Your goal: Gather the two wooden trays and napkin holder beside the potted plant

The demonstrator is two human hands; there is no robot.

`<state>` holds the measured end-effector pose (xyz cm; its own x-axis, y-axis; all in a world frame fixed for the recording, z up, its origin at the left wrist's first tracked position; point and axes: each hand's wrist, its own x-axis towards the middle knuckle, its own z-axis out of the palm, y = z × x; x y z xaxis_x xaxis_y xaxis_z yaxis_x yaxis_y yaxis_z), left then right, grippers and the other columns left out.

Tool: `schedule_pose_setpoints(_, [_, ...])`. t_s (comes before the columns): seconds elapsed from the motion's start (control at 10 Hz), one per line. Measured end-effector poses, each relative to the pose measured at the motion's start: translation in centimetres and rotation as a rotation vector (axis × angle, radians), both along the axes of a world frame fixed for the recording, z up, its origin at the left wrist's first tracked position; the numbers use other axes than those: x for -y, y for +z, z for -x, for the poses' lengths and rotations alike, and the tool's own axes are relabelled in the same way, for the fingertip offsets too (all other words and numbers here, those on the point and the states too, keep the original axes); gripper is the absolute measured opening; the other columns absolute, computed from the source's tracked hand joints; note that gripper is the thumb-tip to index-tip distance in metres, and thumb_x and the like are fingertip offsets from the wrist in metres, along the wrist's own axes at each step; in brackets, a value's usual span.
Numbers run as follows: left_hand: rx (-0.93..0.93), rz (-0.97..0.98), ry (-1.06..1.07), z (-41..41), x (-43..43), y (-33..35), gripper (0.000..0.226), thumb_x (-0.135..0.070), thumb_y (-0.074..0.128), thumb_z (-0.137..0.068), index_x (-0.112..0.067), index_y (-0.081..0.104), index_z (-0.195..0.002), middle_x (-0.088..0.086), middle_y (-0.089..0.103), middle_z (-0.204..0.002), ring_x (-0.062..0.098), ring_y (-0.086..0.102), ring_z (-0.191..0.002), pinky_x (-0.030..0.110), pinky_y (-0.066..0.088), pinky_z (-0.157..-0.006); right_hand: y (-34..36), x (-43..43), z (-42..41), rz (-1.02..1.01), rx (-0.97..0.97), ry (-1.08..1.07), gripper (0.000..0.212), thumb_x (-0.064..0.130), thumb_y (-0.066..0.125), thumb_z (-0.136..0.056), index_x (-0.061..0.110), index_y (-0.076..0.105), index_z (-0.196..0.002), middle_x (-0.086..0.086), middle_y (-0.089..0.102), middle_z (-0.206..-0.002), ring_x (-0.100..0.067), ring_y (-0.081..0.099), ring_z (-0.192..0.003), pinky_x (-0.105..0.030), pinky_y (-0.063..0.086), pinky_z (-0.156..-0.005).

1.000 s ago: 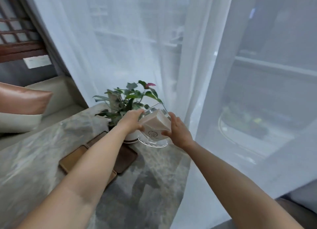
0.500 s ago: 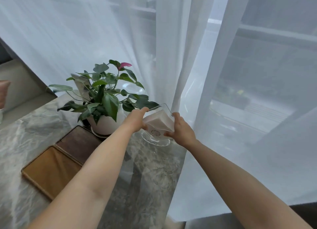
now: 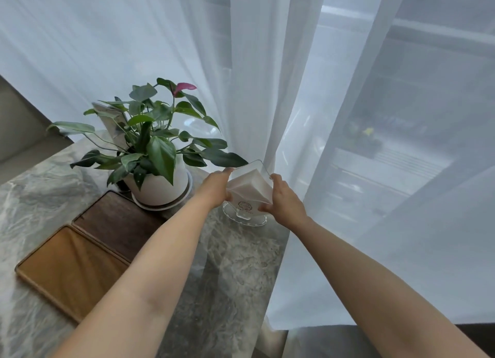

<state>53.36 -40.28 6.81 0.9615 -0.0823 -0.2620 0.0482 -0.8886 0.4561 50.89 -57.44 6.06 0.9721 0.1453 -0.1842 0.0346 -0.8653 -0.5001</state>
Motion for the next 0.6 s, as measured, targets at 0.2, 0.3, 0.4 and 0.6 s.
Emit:
schedule_pose_setpoints(0.2, [0.003,-0.045,-0.045,0.5,0.1,-0.3,0.071,-0.006,0.057,-0.088,-0.016,0.019,-0.147,0.015,0.042,-0.143,0.035,0.049,-0.123,0.044,0.045,-0.098,-0.4,-0.1,0.2,-0.013,0.009,-0.008,0.077,0.022,0.070,-0.080,0.011,0.023,-0.140,-0.018,0.048,-0.125,-0.036,0.051,-0.109,-0.044,0.047,-0.080])
schedule_pose_setpoints(0.3, [0.009,-0.133,-0.069,1.3,-0.2,-0.3,0.073,-0.015,0.051,-0.094,-0.013,0.005,-0.150,0.014,0.020,-0.157,0.034,0.035,-0.138,0.044,0.037,-0.109,-0.4,-0.1,0.6,0.022,0.029,-0.004,0.083,0.025,0.070,-0.081,0.012,0.018,-0.144,-0.018,0.045,-0.128,-0.035,0.046,-0.115,-0.042,0.046,-0.083])
schedule_pose_setpoints(0.4, [0.031,-0.193,-0.077,2.5,-0.6,0.0,0.071,-0.025,0.048,-0.097,-0.010,0.004,-0.151,0.013,0.012,-0.160,0.031,0.025,-0.144,0.043,0.030,-0.115,0.2,-0.5,1.3,0.048,0.067,0.009,0.087,0.028,0.068,-0.082,0.010,0.012,-0.147,-0.016,0.038,-0.136,-0.032,0.039,-0.122,-0.042,0.045,-0.088])
schedule_pose_setpoints(0.6, [0.162,-0.210,-0.113,5.4,-0.6,2.1,0.054,-0.030,0.037,-0.100,-0.006,0.023,-0.146,0.013,0.036,-0.148,0.030,0.040,-0.133,0.040,0.039,-0.104,2.2,-1.8,3.6,-0.006,0.223,0.036,0.080,0.032,0.060,-0.088,0.007,0.011,-0.147,-0.016,0.029,-0.146,-0.032,0.033,-0.131,-0.037,0.038,-0.100])
